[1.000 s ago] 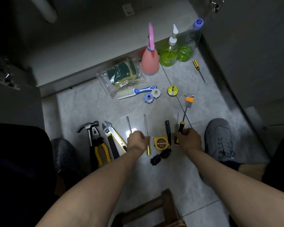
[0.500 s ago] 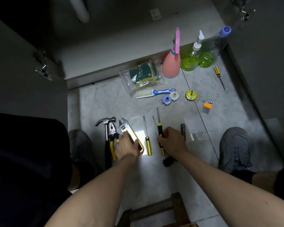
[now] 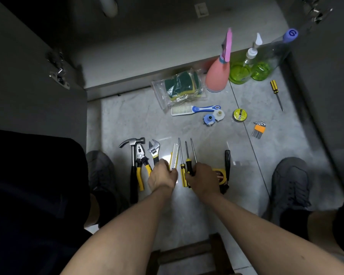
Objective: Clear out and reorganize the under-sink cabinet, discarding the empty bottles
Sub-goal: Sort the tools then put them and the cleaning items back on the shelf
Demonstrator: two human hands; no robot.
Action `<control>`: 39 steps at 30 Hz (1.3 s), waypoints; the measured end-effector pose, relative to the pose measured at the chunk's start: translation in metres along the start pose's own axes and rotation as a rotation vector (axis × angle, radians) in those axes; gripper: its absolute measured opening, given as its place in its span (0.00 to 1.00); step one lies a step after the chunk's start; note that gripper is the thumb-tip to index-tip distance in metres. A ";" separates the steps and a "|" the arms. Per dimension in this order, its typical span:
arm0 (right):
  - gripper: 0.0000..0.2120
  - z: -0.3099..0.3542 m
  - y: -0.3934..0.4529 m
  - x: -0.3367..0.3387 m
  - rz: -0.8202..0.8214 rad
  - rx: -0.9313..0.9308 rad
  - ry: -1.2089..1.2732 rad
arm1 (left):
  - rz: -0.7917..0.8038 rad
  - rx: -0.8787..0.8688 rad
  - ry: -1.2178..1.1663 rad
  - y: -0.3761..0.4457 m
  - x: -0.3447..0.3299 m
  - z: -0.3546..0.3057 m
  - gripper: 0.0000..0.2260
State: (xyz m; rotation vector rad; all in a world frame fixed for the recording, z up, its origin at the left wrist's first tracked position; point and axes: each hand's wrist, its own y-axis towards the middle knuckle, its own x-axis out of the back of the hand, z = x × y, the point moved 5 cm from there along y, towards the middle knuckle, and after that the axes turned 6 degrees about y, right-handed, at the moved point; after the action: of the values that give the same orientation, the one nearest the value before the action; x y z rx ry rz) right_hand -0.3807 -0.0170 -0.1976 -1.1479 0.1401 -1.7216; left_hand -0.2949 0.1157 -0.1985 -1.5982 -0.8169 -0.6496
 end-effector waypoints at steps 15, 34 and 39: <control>0.07 -0.020 -0.011 0.029 -0.200 0.122 0.007 | -0.037 -0.016 -0.001 0.001 0.001 0.000 0.14; 0.22 -0.131 -0.016 0.099 -0.421 -0.142 -0.025 | 0.076 -0.604 0.203 -0.066 -0.039 -0.075 0.06; 0.24 -0.155 0.002 0.112 -0.324 -0.217 -0.120 | 0.143 -0.887 0.482 -0.082 -0.078 -0.099 0.10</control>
State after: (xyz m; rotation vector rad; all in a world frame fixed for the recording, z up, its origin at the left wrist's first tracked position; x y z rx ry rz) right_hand -0.4975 -0.1677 -0.2123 -1.4951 0.0701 -1.9489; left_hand -0.4054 0.0138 -0.1931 -2.1125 -0.0181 -1.3407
